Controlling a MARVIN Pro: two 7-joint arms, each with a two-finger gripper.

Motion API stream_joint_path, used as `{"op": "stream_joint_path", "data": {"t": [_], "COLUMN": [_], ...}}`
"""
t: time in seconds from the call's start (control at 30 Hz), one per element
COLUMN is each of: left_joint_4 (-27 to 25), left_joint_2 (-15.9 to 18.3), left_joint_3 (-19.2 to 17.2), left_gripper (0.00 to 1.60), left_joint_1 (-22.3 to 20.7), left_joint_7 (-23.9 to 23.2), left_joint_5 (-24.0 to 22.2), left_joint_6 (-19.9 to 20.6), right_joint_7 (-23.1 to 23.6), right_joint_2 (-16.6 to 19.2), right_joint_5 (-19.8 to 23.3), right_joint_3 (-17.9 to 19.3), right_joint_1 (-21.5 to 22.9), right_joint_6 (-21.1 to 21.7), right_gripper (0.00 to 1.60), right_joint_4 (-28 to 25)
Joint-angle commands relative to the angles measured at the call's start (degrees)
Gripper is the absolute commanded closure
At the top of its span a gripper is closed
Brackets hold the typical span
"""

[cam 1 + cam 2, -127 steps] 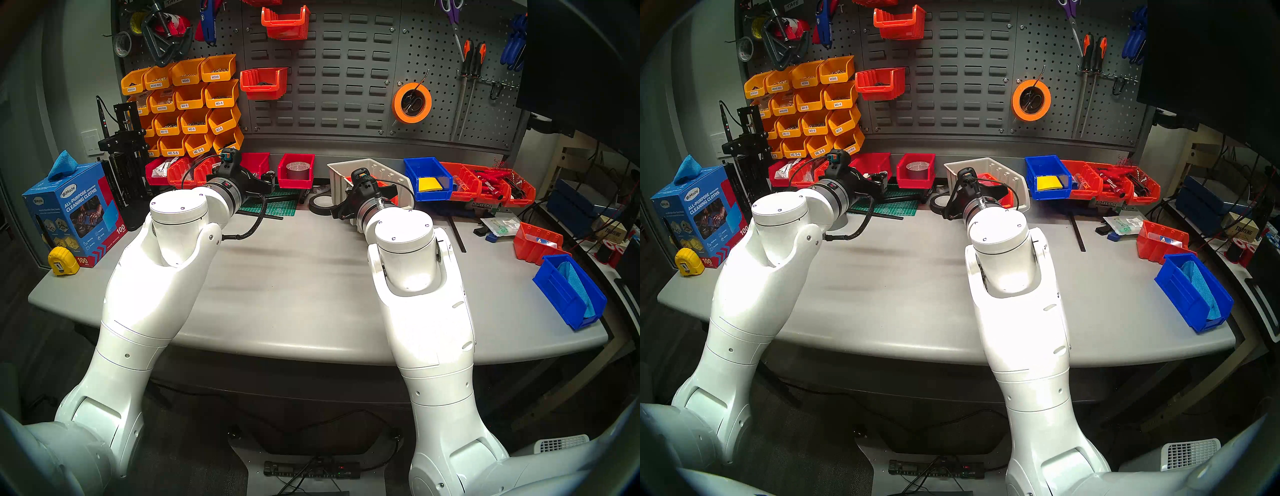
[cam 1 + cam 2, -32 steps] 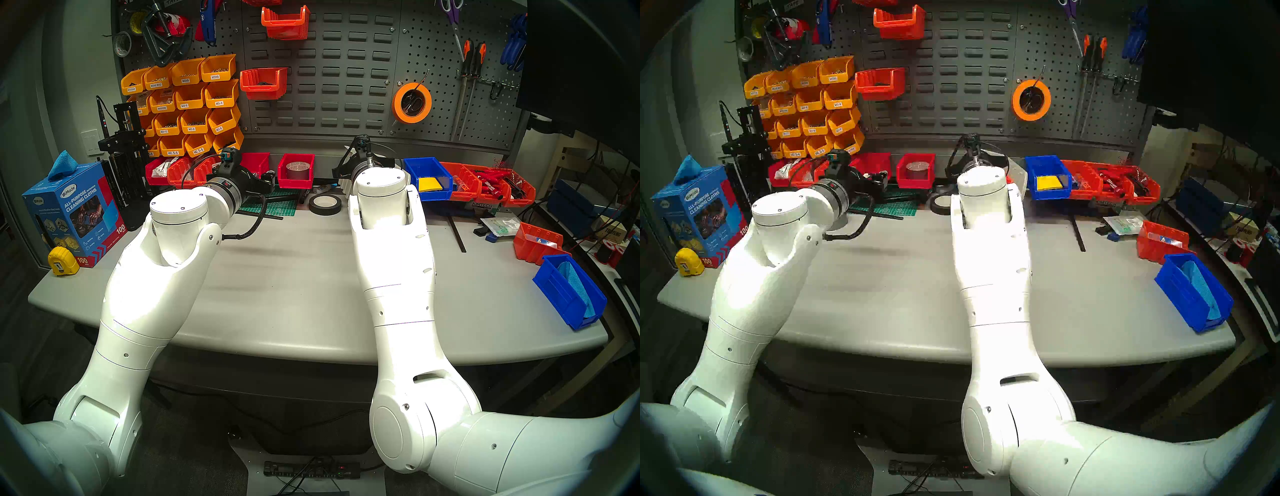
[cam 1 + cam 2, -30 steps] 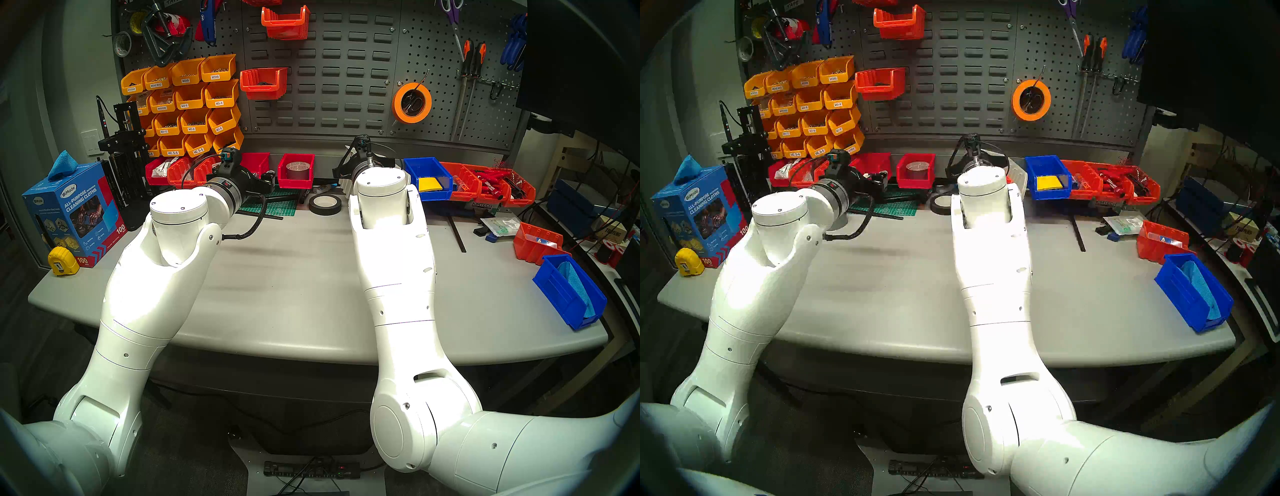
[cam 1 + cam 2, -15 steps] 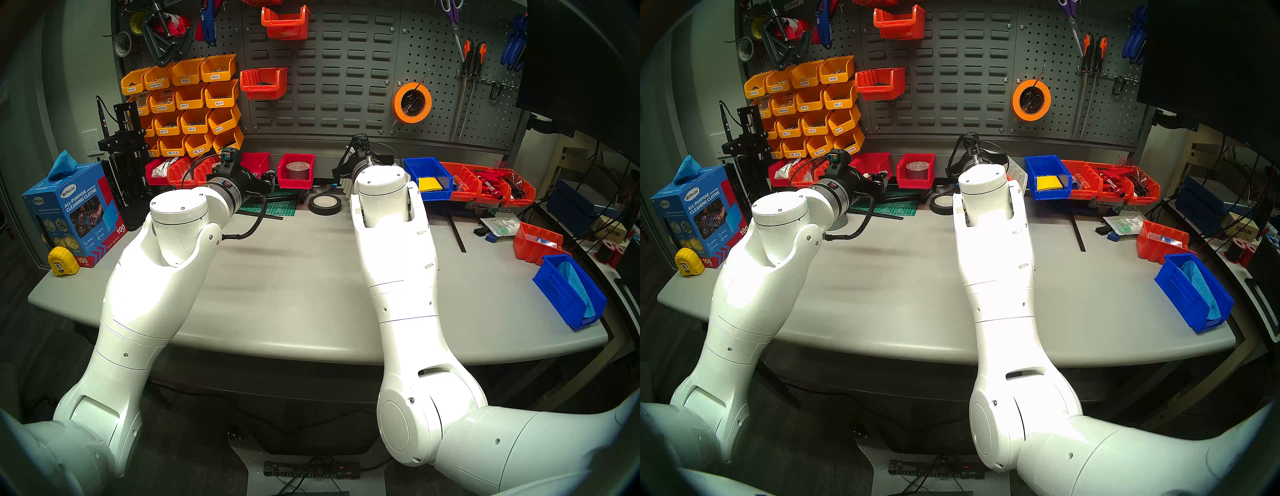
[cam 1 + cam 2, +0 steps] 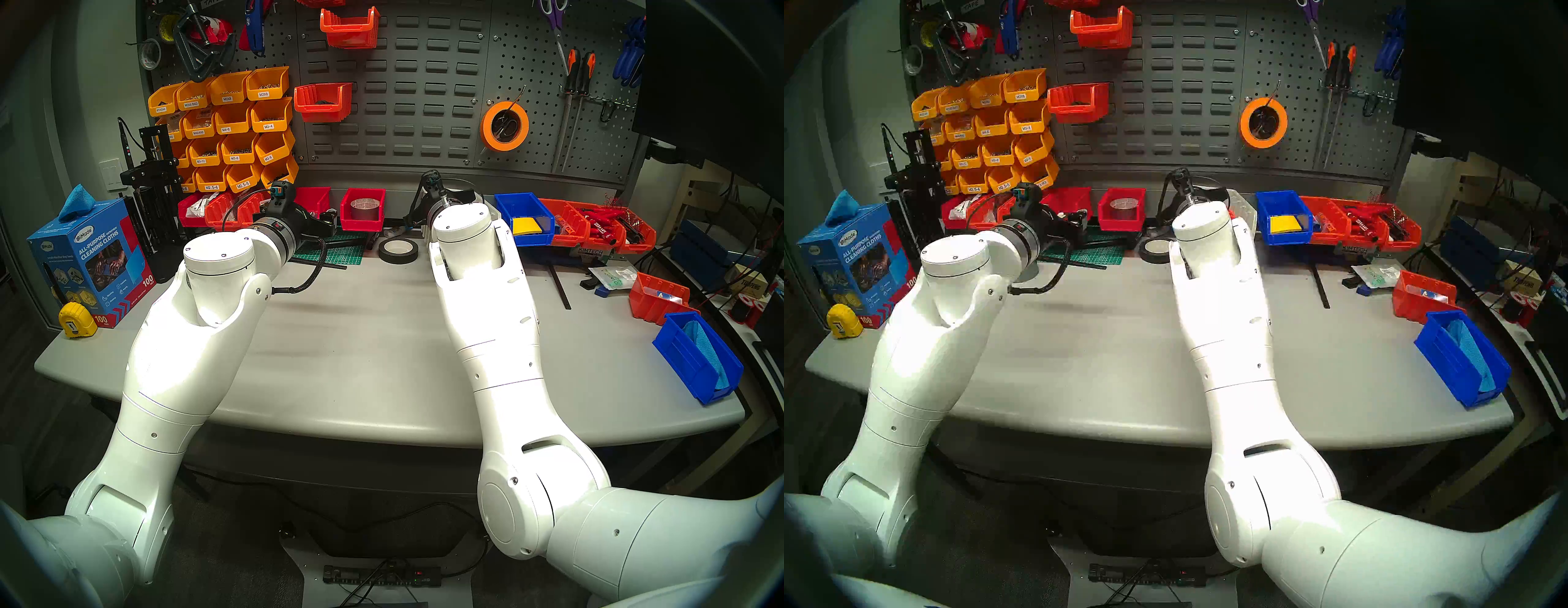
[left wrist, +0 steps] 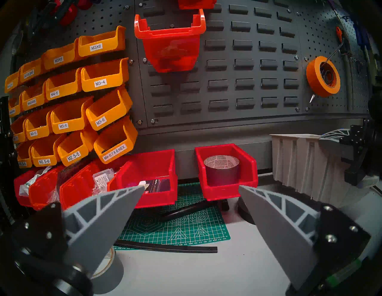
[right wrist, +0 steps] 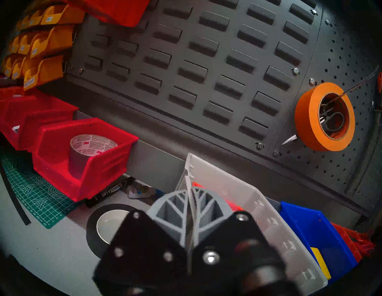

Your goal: Hang all the unorganized tool boxes onto the wall

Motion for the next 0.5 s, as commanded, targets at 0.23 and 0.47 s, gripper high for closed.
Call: {"op": "stream_joint_path", "data": {"t": [0.23, 0.47], "left_joint_4": [-0.62, -0.62], "left_joint_2": [-0.10, -0.08], "left_joint_3": [-0.11, -0.10], "left_gripper": [0.00, 0.00], "left_joint_1": [-1.08, -1.09], "left_joint_7": [-0.08, -0.06], "left_joint_5": [0.08, 0.06], "left_joint_6": [-0.50, -0.51], "right_joint_7": [-0.54, -1.05], "right_joint_2": [1.19, 1.00], "right_joint_5": [-1.69, -1.64], "right_joint_3": [-1.20, -1.10], "right_joint_1": [2.21, 2.01], "right_joint_6": [-1.69, -1.58], "right_gripper": [1.60, 1.32], "right_joint_4": [1.38, 1.43]}}
